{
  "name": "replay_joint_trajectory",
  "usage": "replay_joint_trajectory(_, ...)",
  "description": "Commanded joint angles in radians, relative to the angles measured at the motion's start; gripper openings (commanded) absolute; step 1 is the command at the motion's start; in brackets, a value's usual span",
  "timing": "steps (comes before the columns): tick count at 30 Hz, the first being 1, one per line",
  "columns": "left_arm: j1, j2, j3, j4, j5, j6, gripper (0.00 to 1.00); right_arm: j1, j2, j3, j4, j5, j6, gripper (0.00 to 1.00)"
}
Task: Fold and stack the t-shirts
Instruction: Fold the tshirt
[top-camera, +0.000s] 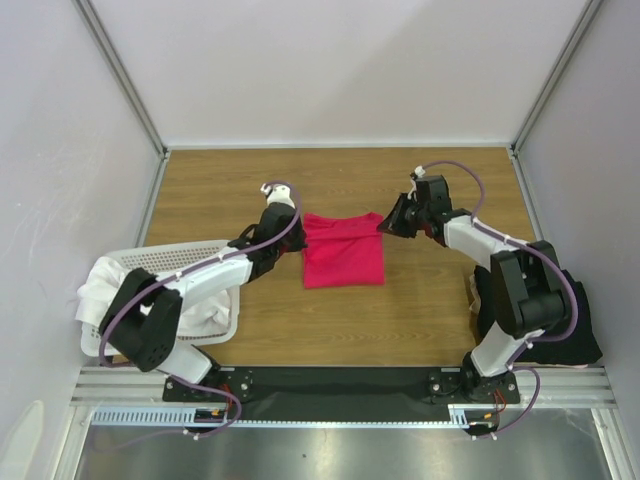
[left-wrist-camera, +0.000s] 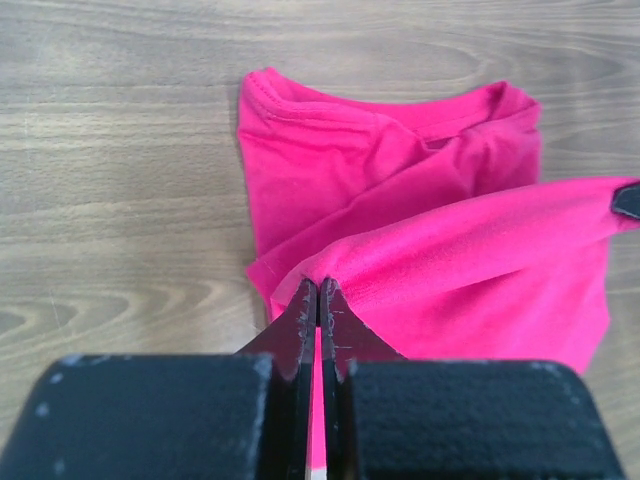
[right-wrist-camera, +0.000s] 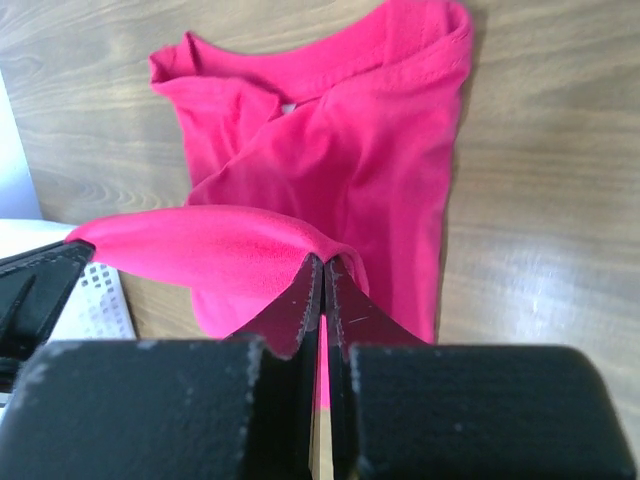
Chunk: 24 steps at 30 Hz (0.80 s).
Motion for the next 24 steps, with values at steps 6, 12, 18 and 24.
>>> replay_joint_trajectory(6,0.083,0.114,0.079,0.111,0.002,0.036,0.00,-0.061,0.132,0.127,0.075,-0.028,-0.037,0.00)
replay_joint_trajectory(12,0.102,0.186,0.138,0.128,0.025,0.061,0.00,-0.064,0.211,0.213,0.068,-0.074,-0.049,0.00)
replay_joint_trajectory(18,0.102,0.133,0.133,0.110,0.033,0.082,0.00,-0.063,0.139,0.207,0.065,-0.064,-0.050,0.00)
replay_joint_trajectory(24,0.102,0.052,0.129,0.101,0.035,0.101,0.00,-0.061,0.021,0.169,0.034,-0.027,-0.047,0.00)
